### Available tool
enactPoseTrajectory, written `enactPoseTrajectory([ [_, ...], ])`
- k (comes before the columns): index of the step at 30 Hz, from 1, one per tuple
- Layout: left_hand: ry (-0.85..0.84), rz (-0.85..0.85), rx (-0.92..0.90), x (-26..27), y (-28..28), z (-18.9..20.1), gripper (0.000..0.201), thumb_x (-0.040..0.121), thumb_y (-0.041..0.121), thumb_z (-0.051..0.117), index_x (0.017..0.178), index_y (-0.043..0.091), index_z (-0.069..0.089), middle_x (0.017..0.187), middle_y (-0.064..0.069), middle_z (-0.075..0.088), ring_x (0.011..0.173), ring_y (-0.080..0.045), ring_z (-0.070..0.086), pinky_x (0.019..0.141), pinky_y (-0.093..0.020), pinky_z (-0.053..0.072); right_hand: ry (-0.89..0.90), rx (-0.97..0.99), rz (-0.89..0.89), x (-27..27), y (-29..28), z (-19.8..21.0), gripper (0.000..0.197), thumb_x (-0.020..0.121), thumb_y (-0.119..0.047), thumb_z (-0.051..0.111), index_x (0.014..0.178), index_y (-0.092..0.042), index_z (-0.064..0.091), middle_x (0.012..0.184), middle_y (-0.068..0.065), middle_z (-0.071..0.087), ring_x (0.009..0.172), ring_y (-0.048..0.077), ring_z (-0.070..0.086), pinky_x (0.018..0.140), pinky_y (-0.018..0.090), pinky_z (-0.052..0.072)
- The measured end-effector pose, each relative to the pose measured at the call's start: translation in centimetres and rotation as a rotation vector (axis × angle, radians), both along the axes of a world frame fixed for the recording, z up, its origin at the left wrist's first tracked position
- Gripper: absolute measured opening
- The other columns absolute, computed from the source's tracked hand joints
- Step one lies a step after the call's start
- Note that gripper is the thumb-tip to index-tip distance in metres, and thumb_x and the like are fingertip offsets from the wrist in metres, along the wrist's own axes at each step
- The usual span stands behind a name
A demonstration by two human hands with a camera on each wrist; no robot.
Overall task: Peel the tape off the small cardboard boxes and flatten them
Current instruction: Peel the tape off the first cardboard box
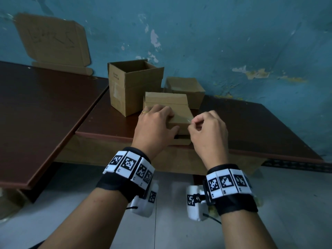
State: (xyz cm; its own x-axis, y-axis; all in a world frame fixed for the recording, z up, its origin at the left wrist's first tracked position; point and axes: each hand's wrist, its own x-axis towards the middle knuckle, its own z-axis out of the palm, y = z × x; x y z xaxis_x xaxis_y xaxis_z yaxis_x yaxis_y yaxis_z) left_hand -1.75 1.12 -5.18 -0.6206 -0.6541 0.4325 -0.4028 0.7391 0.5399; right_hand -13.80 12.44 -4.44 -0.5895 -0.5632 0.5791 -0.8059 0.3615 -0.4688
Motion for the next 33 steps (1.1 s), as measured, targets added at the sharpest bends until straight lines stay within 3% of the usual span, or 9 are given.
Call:
enactPoseTrajectory([
  [2, 0.004, -0.008, 0.002, 0.0, 0.0, 0.0, 0.039, 0.093, 0.038, 0.078, 0.126, 0.019, 0.069, 0.137, -0.003, 0.063, 0.133, -0.030, 0.050, 0.110, -0.050, 0.048, -0.033, -0.052, 0.034, -0.1, 0.0, -0.1, 0.009, 0.094, -0.018, 0.076, 0.103, -0.016, 0.075, 0.109, -0.002, 0.065, 0.088, 0.013, 0.068, 0.077, 0.038, 0.062],
  [4, 0.015, -0.013, -0.001, 0.1, 0.0, 0.1, 0.038, 0.093, 0.037, 0.079, 0.125, 0.018, 0.070, 0.135, -0.004, 0.064, 0.132, -0.030, 0.051, 0.109, -0.049, 0.048, -0.038, -0.058, 0.070, 0.2, 0.1, -0.2, 0.014, 0.095, -0.021, 0.076, 0.109, -0.018, 0.078, 0.111, -0.003, 0.065, 0.091, 0.012, 0.068, 0.077, 0.037, 0.062],
  [10, 0.021, -0.019, -0.011, 0.3, 0.0, 0.2, 0.035, 0.090, 0.035, 0.083, 0.119, 0.019, 0.071, 0.132, -0.002, 0.065, 0.130, -0.030, 0.052, 0.107, -0.048, 0.047, -0.089, 0.008, -0.005, 0.7, -0.2, 0.7, 0.007, 0.098, -0.022, 0.076, 0.097, -0.016, 0.078, 0.107, -0.004, 0.062, 0.093, 0.016, 0.064, 0.073, 0.030, 0.048],
  [13, -0.005, -0.013, -0.034, 0.3, 0.1, 0.4, 0.034, 0.088, 0.036, 0.084, 0.115, 0.021, 0.071, 0.133, -0.001, 0.065, 0.133, -0.031, 0.051, 0.123, -0.055, 0.033, -0.161, 0.094, -0.035, 0.8, -0.1, 1.6, 0.010, 0.102, -0.020, 0.070, 0.094, -0.017, 0.075, 0.109, -0.006, 0.054, 0.096, 0.015, 0.059, 0.076, 0.029, 0.044],
  [15, -0.027, -0.014, -0.042, 0.3, 0.3, 0.6, 0.033, 0.087, 0.036, 0.084, 0.112, 0.021, 0.070, 0.133, -0.001, 0.064, 0.134, -0.033, 0.050, 0.127, -0.062, 0.024, -0.166, 0.151, -0.053, 1.0, -0.1, 1.9, 0.014, 0.104, -0.018, 0.066, 0.093, -0.017, 0.074, 0.113, -0.003, 0.052, 0.096, 0.016, 0.055, 0.078, 0.032, 0.045],
  [19, -0.014, -0.044, -0.034, 0.5, 0.4, 0.6, 0.031, 0.086, 0.034, 0.086, 0.109, 0.020, 0.070, 0.129, -0.002, 0.063, 0.128, -0.034, 0.050, 0.114, -0.063, 0.041, -0.117, 0.202, -0.092, 1.8, -0.1, 2.4, 0.012, 0.105, -0.022, 0.065, 0.108, -0.015, 0.074, 0.122, 0.005, 0.057, 0.104, 0.023, 0.064, 0.081, 0.033, 0.052],
  [25, 0.026, -0.059, -0.046, 0.5, 0.5, 0.3, 0.031, 0.085, 0.034, 0.087, 0.106, 0.020, 0.069, 0.124, -0.002, 0.064, 0.123, -0.034, 0.051, 0.109, -0.062, 0.046, 0.033, 0.348, -0.146, 2.8, 0.0, 3.3, 0.012, 0.105, -0.019, 0.062, 0.110, -0.014, 0.072, 0.120, 0.004, 0.059, 0.105, 0.029, 0.065, 0.075, 0.038, 0.050],
  [30, 0.054, -0.065, -0.055, 0.6, 0.4, 0.1, 0.031, 0.084, 0.035, 0.087, 0.104, 0.018, 0.070, 0.121, -0.003, 0.065, 0.120, -0.034, 0.052, 0.107, -0.061, 0.047, 0.053, 0.518, -0.193, 3.3, -0.9, 3.5, 0.038, 0.109, -0.024, 0.052, 0.139, -0.001, 0.051, 0.141, 0.015, 0.049, 0.130, 0.031, 0.051, 0.088, 0.038, 0.047],
  [33, 0.060, -0.070, -0.058, 0.6, 0.4, 0.1, 0.032, 0.084, 0.035, 0.086, 0.106, 0.017, 0.071, 0.123, -0.003, 0.064, 0.120, -0.034, 0.051, 0.105, -0.059, 0.047, 0.036, 0.532, -0.192, 3.1, -1.2, 3.1, 0.047, 0.109, -0.027, 0.054, 0.144, 0.003, 0.044, 0.145, 0.019, 0.046, 0.135, 0.031, 0.046, 0.099, 0.035, 0.047],
])
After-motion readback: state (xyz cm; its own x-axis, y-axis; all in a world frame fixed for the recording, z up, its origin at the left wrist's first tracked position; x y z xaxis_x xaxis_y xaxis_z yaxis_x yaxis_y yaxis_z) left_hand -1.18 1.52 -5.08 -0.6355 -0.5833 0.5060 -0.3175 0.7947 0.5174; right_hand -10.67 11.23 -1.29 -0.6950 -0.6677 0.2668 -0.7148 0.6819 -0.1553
